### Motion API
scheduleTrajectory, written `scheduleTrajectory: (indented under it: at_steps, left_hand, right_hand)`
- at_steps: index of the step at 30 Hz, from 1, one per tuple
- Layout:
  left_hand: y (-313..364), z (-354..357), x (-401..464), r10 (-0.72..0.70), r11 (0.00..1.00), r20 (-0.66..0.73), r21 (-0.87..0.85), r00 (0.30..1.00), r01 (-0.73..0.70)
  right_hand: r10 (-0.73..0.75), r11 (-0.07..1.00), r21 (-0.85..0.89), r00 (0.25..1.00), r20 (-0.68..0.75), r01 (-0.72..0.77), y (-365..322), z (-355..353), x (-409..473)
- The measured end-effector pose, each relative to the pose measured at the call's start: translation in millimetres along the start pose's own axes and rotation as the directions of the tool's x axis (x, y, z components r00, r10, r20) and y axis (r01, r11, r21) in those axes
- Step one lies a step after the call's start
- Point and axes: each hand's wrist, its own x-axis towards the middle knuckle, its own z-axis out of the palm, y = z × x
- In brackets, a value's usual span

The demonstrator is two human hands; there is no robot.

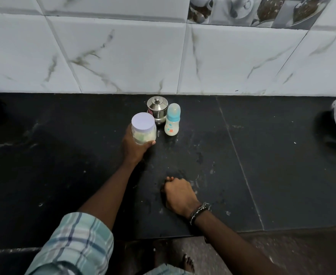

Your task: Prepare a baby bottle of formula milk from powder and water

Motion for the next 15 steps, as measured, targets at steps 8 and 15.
scheduleTrajectory:
  at_steps: [8,15]
  left_hand:
    - [0.6,4.4,9.7,0.012,1.000,0.017,-0.027,1.000,-0.012]
    - [4.2,-0.2,9.7,0.017,1.000,0.058,-0.001,0.998,-0.017]
  right_hand:
    - [-0.016,1.000,-0.025,1.000,-0.016,0.015,1.8,4.5,3.8]
    - [-0.029,1.000,0.001,0.999,-0.039,0.030,5.9,5.3,4.7]
